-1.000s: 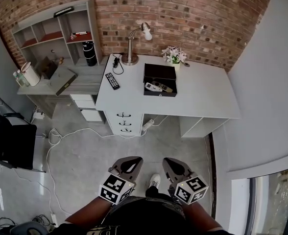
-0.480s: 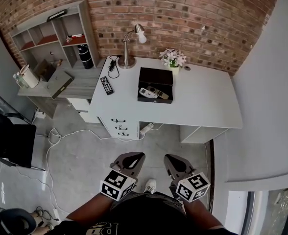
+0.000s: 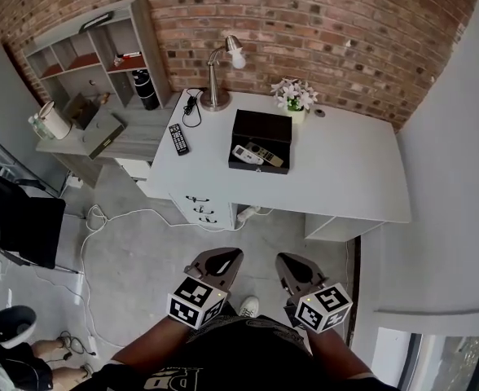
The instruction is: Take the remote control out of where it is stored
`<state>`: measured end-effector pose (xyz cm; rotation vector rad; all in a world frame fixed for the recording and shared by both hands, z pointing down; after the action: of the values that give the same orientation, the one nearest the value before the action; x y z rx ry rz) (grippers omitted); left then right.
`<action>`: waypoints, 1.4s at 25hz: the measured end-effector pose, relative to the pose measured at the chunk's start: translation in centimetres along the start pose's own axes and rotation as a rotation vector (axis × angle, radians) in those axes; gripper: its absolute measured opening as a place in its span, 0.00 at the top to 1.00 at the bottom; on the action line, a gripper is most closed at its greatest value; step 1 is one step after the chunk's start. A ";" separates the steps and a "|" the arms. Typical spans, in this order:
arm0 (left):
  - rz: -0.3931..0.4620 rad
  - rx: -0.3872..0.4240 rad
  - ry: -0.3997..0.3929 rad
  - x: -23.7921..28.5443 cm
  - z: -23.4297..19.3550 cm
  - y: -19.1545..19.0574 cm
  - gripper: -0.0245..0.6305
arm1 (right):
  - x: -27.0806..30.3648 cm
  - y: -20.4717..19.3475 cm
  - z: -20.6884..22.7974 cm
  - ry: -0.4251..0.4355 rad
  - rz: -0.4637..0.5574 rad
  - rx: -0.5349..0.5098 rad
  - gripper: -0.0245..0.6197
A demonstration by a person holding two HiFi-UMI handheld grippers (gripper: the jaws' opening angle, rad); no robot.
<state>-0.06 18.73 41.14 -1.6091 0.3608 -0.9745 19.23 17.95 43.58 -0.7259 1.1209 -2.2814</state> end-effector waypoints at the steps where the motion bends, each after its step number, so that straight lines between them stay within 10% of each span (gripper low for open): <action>1: -0.004 0.000 0.005 0.1 -0.1 0.1 0.95 | 0.2 0.1 0.2 0.003 0.000 0.003 0.96; 35: -0.012 0.020 -0.096 9.5 -17.3 2.4 0.95 | 16.2 7.1 5.6 -0.107 -0.108 0.005 0.95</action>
<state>-6.67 0.00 42.48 -1.6353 0.2750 -0.9038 12.29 0.80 44.63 -0.9154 1.0494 -2.3032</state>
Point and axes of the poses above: the fingertips, and each gripper's own axes: x forward along the fingers, z to its right, y out of its top, the point moved 8 cm from there along -x, backward along the fingers, and after that the axes turned 11 degrees about x, right-handed, at the moved point
